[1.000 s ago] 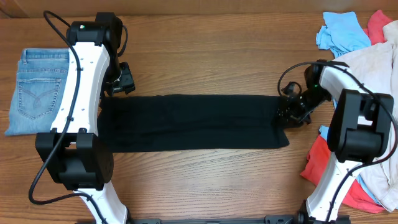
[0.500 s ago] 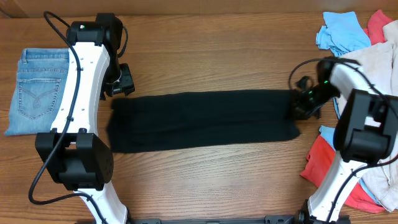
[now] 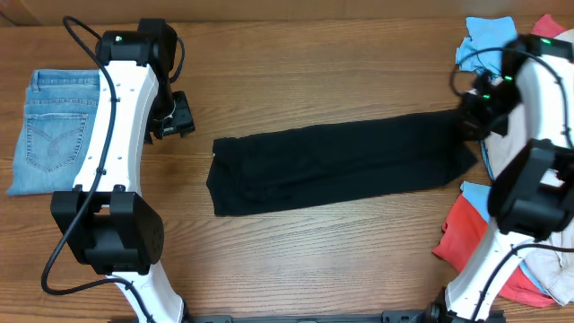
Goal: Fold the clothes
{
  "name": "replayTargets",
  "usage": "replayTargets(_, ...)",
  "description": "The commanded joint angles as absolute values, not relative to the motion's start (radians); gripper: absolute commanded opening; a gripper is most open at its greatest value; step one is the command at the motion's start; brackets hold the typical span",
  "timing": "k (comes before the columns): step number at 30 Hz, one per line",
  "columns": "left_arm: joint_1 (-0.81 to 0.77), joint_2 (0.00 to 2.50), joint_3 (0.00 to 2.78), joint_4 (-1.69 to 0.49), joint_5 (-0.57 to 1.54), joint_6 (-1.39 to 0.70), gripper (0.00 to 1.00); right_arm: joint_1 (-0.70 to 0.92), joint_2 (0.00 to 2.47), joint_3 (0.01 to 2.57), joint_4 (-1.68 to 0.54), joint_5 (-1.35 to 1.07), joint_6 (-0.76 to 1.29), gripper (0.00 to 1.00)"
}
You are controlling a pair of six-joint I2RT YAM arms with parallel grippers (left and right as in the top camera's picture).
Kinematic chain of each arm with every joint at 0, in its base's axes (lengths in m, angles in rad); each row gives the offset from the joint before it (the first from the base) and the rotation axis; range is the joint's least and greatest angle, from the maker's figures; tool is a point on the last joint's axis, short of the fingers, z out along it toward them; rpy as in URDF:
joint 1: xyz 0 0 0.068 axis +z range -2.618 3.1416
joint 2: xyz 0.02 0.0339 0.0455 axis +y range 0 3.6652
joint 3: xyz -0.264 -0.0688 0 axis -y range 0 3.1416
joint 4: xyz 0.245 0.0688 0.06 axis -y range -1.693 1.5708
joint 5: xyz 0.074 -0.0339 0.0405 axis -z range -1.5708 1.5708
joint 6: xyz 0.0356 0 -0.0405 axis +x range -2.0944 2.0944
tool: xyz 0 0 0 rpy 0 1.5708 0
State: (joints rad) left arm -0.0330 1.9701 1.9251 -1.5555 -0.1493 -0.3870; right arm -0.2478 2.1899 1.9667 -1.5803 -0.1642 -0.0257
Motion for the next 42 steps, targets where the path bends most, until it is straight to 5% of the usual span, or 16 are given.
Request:
replayTargets(1, -0.039, 1.968, 1.933, -1.555, -0.137, -0.374, 0.61, -0.119, 2.164, 1.992, -1.612, -0.146, -0.026, 0.04)
replayTargets(18, -0.039, 1.969, 1.933, -1.547, -0.137, -0.374, 0.61, 0.346, 2.169, 1.981, -1.609, -0.138, 0.005, 0.09)
replayTargets(27, -0.039, 1.968, 1.933, -1.547, -0.137, -0.366, 0.62, 0.407, 2.17, 1.917, -1.535, -0.139, 0.005, 0.15)
replayTargets(30, -0.039, 1.968, 1.933, -1.547, -0.137, -0.366, 0.61, 0.407, 2.17, 1.904, -1.513, -0.139, 0.004, 0.3)
replayTargets(42, -0.039, 1.968, 1.933, -1.547, -0.137, -0.366, 0.62, 0.403, 2.17, 1.903, -1.445, -0.099, -0.006, 0.35)
